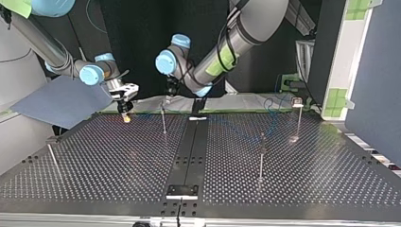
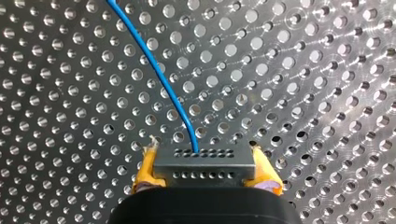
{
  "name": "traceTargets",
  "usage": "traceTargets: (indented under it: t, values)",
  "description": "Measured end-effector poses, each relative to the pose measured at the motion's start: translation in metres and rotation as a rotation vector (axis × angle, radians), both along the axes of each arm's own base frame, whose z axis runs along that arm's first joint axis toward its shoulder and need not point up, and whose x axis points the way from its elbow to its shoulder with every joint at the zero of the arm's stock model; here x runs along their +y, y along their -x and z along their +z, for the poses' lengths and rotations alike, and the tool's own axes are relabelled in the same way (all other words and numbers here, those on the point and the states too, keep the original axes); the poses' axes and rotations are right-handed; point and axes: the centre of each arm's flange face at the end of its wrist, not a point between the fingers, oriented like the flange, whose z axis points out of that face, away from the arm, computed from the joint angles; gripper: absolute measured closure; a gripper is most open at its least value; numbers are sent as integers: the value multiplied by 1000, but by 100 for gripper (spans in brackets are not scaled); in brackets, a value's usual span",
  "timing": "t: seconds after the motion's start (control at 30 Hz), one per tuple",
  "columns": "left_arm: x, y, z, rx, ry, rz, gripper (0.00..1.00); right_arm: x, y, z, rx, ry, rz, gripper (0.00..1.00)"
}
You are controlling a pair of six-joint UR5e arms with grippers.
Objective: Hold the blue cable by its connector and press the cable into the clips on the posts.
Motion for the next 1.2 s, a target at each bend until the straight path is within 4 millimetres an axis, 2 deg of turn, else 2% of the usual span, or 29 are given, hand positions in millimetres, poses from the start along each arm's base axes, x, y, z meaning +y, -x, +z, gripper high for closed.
traceTargets:
  t: [0.23,1.2]
  values:
    - [-7,1,2,-22,41,-4,0,0,-1,0,-2,0,1,100]
    - [-6,0,3,-18,58,2,0,0,0,-1,2,-3,3,100]
